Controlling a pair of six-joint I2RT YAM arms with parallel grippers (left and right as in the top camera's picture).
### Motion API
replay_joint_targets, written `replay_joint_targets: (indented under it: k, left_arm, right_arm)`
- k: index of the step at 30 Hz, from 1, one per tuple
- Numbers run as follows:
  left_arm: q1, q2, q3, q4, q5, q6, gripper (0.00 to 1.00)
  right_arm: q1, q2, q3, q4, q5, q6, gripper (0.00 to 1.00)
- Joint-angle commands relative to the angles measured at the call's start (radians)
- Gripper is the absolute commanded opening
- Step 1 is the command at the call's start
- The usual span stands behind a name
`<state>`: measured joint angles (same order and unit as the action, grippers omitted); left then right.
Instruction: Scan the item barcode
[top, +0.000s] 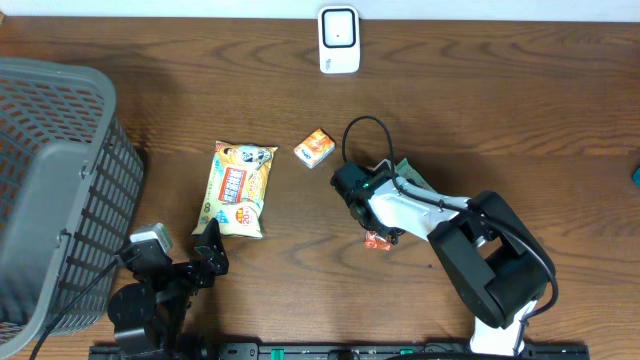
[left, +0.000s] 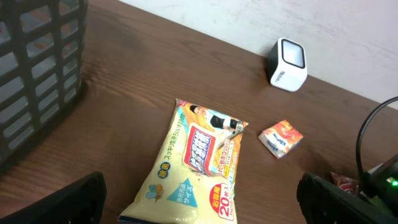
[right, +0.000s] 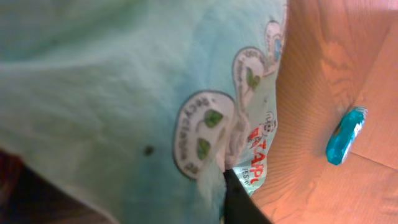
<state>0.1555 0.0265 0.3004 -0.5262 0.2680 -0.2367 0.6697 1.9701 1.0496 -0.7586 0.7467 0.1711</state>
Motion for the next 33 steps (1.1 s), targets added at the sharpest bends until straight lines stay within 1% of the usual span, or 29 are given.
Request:
replay_joint_targets:
  k: [1,3,6,8,10,11,12,13,16,18,20,24,28,33]
  left_arm:
    - [0.002,-0.003,-0.002,0.003,0.012,-0.005,0.98]
    - [0.002,-0.003,-0.002,0.003,0.012,-0.005,0.98]
    - [0.002,-0.003,-0.002,0.003,0.012,-0.005,0.98]
    - [0.002,-0.003,-0.002,0.003,0.012,-0.005,0.98]
    - [0.002,-0.003,-0.002,0.003,0.012,-0.005,0.98]
    - [0.002,-0.003,-0.002,0.003,0.012,-0.005,0.98]
    - [0.002,-0.003,-0.002,0.003,0.012,-0.005,0.98]
    - [0.002,-0.003,-0.002,0.003,0.012,-0.005,0.98]
    - [0.002,-0.003,-0.002,0.003,0.012,-0.005,0.98]
    - [0.002,-0.003,-0.002,0.003,0.012,-0.005,0.98]
    - [0.002,-0.003,-0.002,0.003,0.012,-0.005,0.98]
    - [0.002,-0.003,-0.002,0.003,0.012,-0.005,0.98]
    - [0.002,-0.003,-0.002,0.003,0.012,-0.005,0.98]
    - [0.002,-0.003,-0.002,0.003,0.012,-0.005,0.98]
  right_arm:
    - [-0.024,0.007,0.000,0.003,-0.372,-0.039,0.01]
    - [-0.054,-0.050,0.018,0.000,-0.531,-0.114,0.01]
    - [-0.114,-0.159,0.033,-0.040,-0.809,-0.273,0.01]
    - [-0.182,-0.240,0.033,-0.090,-1.073,-0.435,0.01]
    - [-0.249,-0.287,0.033,-0.135,-1.275,-0.542,0.01]
    - [-0.274,-0.299,0.033,-0.151,-1.342,-0.577,0.01]
    - [-0.327,-0.317,0.033,-0.200,-1.487,-0.658,0.01]
    - [-0.341,-0.320,0.033,-0.217,-1.533,-0.693,0.01]
    - [-0.398,-0.323,0.033,-0.382,-1.773,-0.982,0.01]
    - [-0.408,-0.323,0.033,-0.476,-1.854,-1.125,0.01]
    - [-0.407,-0.323,0.033,-0.549,-1.886,-1.210,0.01]
    - [-0.406,-0.323,0.033,-0.618,-1.886,-1.271,0.01]
    - [-0.406,-0.323,0.033,-0.649,-1.886,-1.334,0.01]
    - [-0.406,-0.323,0.033,-0.649,-1.886,-1.336,0.01]
